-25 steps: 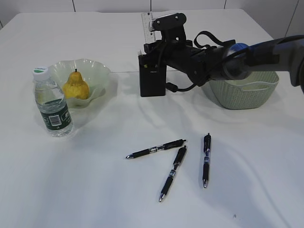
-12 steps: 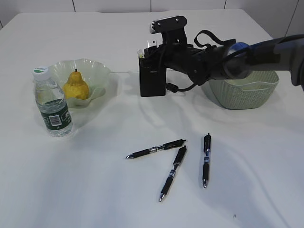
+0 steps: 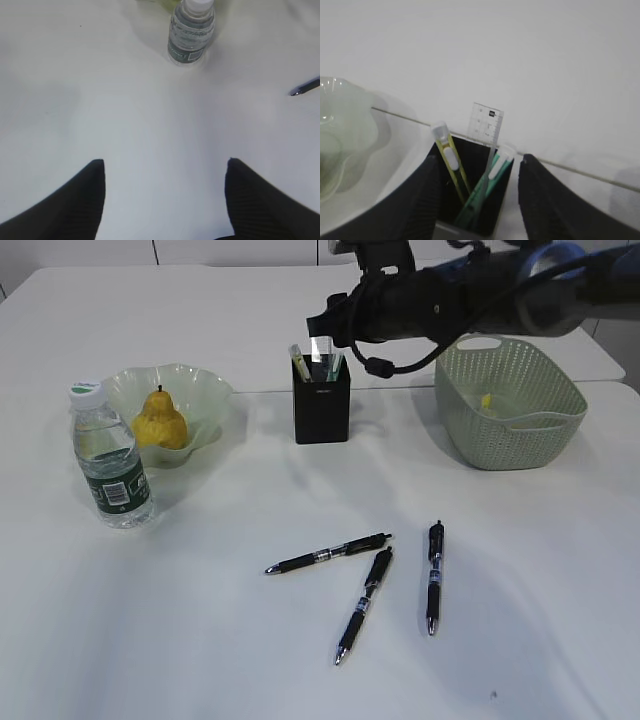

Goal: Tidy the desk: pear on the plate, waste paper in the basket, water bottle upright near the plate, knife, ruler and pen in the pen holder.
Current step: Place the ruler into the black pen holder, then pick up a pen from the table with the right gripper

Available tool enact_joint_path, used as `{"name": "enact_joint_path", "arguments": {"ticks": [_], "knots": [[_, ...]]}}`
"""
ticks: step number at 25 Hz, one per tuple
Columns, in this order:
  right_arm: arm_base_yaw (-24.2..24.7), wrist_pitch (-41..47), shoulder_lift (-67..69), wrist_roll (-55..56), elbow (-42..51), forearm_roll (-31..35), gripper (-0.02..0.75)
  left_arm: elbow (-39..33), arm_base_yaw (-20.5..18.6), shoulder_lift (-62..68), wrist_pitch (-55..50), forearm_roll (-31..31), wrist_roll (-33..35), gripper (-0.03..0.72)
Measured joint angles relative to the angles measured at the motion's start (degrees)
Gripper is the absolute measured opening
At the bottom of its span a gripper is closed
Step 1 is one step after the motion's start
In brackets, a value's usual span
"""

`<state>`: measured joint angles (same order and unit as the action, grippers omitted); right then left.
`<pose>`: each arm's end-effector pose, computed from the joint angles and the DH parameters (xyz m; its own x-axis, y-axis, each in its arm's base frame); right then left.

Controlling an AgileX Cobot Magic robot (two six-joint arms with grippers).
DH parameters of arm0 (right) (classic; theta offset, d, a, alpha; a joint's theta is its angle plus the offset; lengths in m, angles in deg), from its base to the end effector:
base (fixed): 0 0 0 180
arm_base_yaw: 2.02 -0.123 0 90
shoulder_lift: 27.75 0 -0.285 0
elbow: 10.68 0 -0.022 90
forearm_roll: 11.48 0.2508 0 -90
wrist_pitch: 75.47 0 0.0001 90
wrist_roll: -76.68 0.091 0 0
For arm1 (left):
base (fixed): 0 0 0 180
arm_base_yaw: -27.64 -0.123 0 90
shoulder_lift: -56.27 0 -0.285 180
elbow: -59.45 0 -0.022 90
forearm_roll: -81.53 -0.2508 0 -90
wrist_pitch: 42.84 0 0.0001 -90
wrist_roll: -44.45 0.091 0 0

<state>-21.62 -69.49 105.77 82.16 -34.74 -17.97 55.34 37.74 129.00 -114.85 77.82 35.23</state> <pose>0.4923 0.1742 0.2277 -0.3985 -0.1600 -0.9031 -0.3322 0.9430 -0.0204 0.1994 -0.0298 0.3959 -0.8541 0.0098 -0.5201 0.0240 0.9995 -0.0206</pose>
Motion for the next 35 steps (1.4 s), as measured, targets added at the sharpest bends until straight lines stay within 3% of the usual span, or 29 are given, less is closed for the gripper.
{"name": "enact_joint_path", "arguments": {"ticks": [24,28,35], "knots": [[0.0,62.4,-23.0,0.3,0.0,13.1,0.410,0.0,0.0,0.0,0.0,0.0,0.0,0.526],[0.0,64.6,-23.0,2.0,0.0,13.6,0.410,0.0,0.0,0.0,0.0,0.2,0.0,0.526],[0.0,65.0,-22.9,15.9,0.0,11.0,0.408,0.0,0.0,0.0,0.0,1.2,0.0,0.526]]}}
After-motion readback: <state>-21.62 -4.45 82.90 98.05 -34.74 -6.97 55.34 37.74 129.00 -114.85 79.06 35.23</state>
